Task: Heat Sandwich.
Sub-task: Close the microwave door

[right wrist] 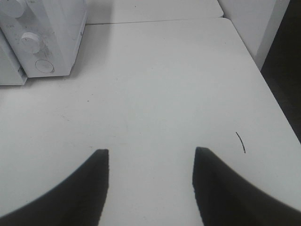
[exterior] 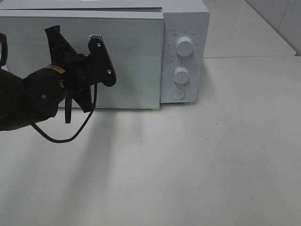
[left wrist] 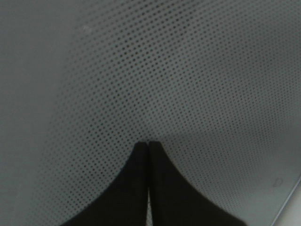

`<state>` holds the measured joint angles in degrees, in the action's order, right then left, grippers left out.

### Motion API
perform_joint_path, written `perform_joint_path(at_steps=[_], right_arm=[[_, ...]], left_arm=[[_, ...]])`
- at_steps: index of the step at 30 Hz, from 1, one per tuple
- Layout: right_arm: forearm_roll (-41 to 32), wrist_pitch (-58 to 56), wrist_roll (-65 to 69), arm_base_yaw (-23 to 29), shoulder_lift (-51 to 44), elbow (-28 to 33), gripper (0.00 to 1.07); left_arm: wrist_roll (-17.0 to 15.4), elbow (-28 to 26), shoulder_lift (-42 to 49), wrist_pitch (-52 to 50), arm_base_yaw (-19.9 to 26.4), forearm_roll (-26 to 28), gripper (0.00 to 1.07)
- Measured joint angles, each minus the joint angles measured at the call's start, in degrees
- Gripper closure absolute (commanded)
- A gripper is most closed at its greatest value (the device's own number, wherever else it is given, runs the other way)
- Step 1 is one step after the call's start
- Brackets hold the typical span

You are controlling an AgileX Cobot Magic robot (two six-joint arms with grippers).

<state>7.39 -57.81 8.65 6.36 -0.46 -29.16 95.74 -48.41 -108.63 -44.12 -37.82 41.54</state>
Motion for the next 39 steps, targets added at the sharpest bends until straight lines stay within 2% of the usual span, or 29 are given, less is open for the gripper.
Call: perform_joint_path(at_steps=[1,2,3,6,16,20,39], right_arm=[[0.0,0.0,0.0,0.0,0.0,0.0,0.53],[0.0,0.0,0.0,0.0,0.0,0.0,0.53],[0.0,0.0,0.0,0.0,0.0,0.0,0.53],[0.0,0.0,0.0,0.0,0.0,0.0,0.53],[0.0,0.0,0.0,0.0,0.0,0.0,0.53],[0.0,0.0,0.0,0.0,0.0,0.0,0.53],[0.0,0.0,0.0,0.0,0.0,0.0,0.53]], left_arm=[[1.32,-0.29,-0.34,0.11,-0.17,0.0,1.07],[4.07,-1.09,-1.32,0.29,-0.69,0.17,1.07],[4.07,-1.09,-1.32,0.29,-0.69,0.17,1.07],[6.76,-2.18,-2.58,1.38,-1.32,1.03,1.07],[9.74,-4.81,-3.9,3.5,-2.06,2.75,1.07],[12.09,-5.16,-4.35,2.64,-2.18,2.69,1.07],[12.66,-5.16,-4.53,-0.17,-2.41,2.64,1.07]])
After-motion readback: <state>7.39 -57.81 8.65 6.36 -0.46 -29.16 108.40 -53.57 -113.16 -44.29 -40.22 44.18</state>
